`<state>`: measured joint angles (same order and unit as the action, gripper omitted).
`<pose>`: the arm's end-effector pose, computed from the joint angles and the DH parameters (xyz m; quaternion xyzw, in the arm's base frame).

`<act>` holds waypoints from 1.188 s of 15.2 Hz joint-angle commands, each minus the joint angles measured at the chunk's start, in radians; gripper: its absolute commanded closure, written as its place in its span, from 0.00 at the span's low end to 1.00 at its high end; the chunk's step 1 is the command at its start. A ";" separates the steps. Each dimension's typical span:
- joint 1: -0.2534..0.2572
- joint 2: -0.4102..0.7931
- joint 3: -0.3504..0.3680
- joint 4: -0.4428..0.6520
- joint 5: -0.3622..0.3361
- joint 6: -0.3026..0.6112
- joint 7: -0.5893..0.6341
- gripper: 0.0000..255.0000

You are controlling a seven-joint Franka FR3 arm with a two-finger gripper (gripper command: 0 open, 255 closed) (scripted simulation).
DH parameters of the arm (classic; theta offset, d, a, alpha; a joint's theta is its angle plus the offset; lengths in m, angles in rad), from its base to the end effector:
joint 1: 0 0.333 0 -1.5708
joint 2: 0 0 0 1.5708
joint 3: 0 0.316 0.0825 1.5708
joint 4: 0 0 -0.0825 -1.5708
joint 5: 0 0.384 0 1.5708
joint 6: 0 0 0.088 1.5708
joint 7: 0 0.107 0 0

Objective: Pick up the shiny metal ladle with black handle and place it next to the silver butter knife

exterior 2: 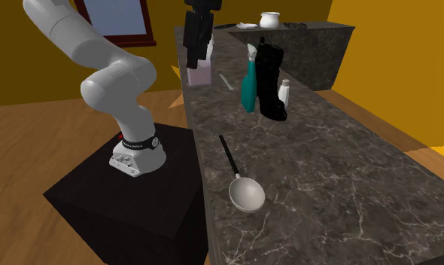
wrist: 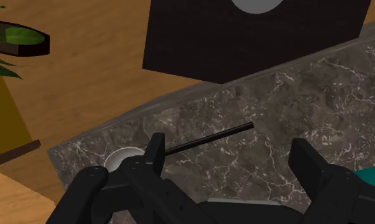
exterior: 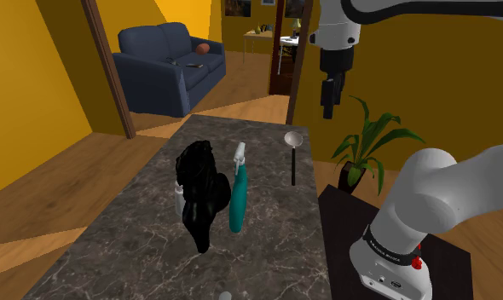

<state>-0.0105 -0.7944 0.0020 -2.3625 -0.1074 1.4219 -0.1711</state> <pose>0.2875 -0.0150 0.5788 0.9929 0.0765 -0.0775 0.0474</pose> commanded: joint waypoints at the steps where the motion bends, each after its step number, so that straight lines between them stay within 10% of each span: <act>1: 0.000 0.000 0.000 0.000 0.000 0.000 0.000 0.00; 18: -0.289 0.441 0.081 -0.154 0.142 0.590 0.869 0.00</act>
<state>-0.2850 -0.3866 0.0805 -2.5169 0.0275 1.9743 0.6409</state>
